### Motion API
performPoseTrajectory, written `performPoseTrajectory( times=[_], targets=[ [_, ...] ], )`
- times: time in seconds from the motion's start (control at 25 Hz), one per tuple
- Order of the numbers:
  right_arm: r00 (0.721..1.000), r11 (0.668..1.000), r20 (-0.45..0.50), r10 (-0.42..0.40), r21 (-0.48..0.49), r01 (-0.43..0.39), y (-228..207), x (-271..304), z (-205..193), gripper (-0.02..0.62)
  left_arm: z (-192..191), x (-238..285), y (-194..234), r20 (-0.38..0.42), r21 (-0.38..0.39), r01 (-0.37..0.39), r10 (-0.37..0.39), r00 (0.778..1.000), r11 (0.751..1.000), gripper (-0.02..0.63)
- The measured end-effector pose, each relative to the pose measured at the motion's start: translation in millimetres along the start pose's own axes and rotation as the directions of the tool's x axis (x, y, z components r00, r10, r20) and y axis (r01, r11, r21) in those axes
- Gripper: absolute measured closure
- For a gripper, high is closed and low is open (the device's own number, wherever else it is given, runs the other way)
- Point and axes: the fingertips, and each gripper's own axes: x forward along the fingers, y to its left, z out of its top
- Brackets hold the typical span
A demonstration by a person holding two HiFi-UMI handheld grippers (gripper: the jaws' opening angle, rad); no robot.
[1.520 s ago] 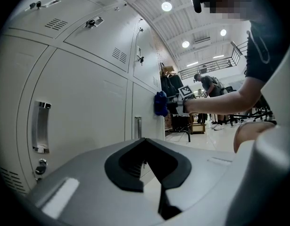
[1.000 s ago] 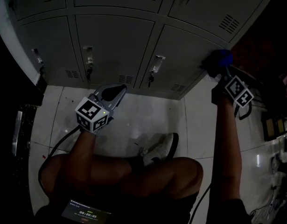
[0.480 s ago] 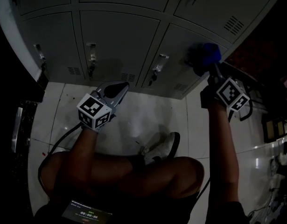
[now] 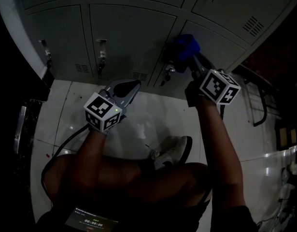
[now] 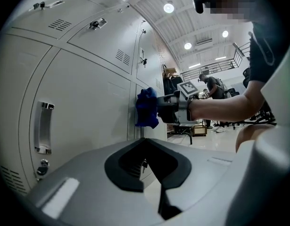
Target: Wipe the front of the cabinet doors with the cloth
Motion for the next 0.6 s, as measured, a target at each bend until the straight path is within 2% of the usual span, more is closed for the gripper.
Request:
performPoseTrajectory(
  times=[0.2,0.36,0.6],
  targets=[
    [1.000,1.000,-0.018,-0.007,-0.001,0.007,-6,17,-10,0.534,1,0,1,0.006,-0.002,-0.001,0.001,1.000,1.000,0.603],
    [1.000,0.998,-0.024,-0.009,-0.056,0.008,-12,16,-9,0.534,0,0,1,0.004,-0.005,0.000,0.000,1.000,1.000,0.603],
    [0.996,0.992,-0.040,-0.082,-0.100,0.078,-41,-5,-9,0.534,-3,-1,0,-0.005,-0.006,0.000,0.000,1.000,1.000,0.603]
  ],
)
